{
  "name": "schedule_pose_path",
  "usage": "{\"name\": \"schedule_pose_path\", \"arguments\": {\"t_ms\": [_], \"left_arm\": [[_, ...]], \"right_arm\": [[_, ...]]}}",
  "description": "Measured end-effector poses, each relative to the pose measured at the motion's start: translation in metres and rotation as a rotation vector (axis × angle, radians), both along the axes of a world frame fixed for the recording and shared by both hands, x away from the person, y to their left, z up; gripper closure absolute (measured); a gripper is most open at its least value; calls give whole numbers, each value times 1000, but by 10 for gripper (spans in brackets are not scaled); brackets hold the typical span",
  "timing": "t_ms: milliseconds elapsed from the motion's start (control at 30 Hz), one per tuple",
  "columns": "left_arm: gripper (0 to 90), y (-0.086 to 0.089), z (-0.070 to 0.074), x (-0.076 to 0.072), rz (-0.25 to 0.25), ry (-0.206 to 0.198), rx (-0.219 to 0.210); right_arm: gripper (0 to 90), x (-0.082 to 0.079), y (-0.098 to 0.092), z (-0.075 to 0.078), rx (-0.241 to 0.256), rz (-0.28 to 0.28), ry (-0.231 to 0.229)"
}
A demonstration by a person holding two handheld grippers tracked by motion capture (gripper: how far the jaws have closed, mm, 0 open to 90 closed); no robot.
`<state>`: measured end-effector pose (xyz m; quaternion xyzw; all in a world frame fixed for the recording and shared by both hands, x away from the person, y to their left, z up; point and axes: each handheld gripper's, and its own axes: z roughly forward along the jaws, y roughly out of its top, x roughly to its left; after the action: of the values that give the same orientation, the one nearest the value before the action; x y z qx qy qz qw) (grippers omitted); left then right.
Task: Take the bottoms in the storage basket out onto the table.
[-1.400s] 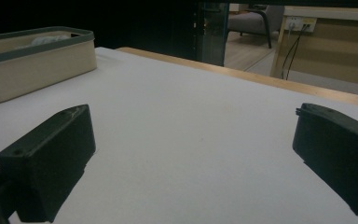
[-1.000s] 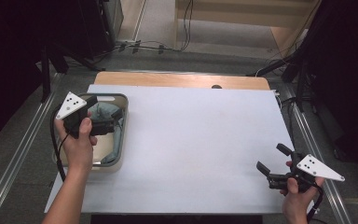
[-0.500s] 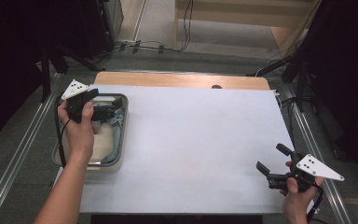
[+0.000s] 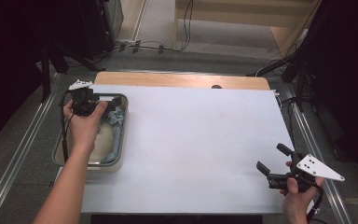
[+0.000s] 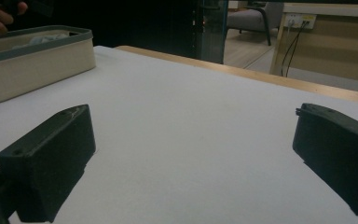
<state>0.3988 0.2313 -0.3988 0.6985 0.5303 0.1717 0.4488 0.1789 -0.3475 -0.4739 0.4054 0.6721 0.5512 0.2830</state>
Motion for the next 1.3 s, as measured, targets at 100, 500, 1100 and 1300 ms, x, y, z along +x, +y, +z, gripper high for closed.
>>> {"name": "schedule_pose_path", "arguments": {"t_ms": [100, 500, 1100, 1300], "left_arm": [[59, -2, -7, 2, 28, 26, 14], [115, -6, -29, 11, 93, 190, 58], [114, -5, -50, 9, 127, 336, 77], [109, -1, -61, 15, 122, 407, 27]], "right_arm": [[0, 0, 0, 0, -1, -1, 1], [0, 1, 0, -1, -2, -2, 3], [0, 1, 2, -2, -15, -11, 16], [0, 2, 1, -3, -16, -14, 17]]}}
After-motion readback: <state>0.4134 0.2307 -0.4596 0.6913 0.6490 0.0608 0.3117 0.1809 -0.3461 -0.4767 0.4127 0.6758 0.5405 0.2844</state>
